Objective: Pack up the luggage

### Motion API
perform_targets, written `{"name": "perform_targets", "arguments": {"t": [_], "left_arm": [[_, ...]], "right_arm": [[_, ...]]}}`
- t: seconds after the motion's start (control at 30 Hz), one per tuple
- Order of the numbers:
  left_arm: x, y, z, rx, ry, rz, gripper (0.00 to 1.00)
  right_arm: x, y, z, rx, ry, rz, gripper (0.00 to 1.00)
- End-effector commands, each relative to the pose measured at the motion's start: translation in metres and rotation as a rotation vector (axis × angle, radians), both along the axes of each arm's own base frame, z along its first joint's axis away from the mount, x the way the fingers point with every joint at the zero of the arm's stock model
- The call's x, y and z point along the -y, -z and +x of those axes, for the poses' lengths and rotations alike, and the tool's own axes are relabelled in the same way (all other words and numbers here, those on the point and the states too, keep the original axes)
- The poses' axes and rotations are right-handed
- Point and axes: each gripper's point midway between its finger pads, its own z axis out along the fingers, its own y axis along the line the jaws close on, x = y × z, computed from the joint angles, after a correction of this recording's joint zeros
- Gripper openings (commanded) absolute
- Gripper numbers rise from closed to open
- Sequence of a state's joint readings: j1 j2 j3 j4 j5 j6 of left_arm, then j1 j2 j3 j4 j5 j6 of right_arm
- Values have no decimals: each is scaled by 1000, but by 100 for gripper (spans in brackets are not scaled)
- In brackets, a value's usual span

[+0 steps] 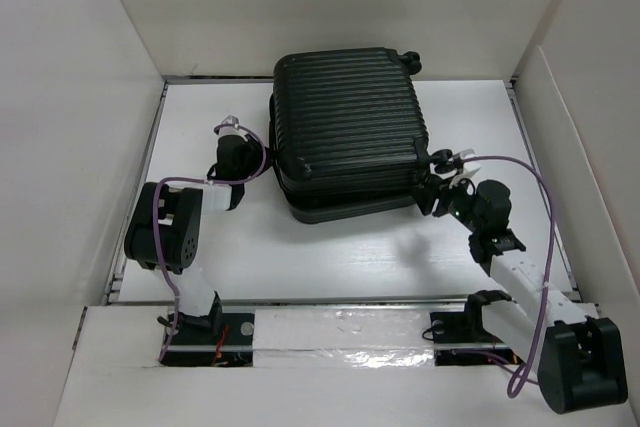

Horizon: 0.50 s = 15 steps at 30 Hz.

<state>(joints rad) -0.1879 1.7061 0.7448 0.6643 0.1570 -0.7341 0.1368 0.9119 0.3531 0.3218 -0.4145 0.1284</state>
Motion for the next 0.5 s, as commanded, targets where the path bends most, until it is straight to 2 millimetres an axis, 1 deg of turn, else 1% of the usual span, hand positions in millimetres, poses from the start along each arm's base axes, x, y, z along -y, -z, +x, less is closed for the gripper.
{"name": "perform_targets", "arguments": {"t": [0.0, 0.1, 0.13, 0.2, 0.23, 0.33, 0.47], "left_arm": [[5, 3, -6, -5, 35, -31, 0], [6, -3, -6, 12, 40, -35, 0], [6, -5, -6, 17, 42, -39, 0], [8, -8, -5, 22, 50, -45, 0], [8, -10, -5, 29, 52, -47, 0], [9, -11, -5, 33, 56, -49, 0], [9, -10, -6, 33, 56, -46, 0]], "right_arm": [[-12, -10, -11, 61, -75, 36, 56], [-10, -1, -15, 46, -50, 56, 56], [-10, -6, -14, 69, -45, 74, 56], [-7, -6, -13, 56, -27, 80, 58], [-6, -1, -13, 31, -22, 77, 60], [-8, 1, -10, 27, -40, 83, 64], [-9, -1, -2, 22, -46, 74, 64]]}}
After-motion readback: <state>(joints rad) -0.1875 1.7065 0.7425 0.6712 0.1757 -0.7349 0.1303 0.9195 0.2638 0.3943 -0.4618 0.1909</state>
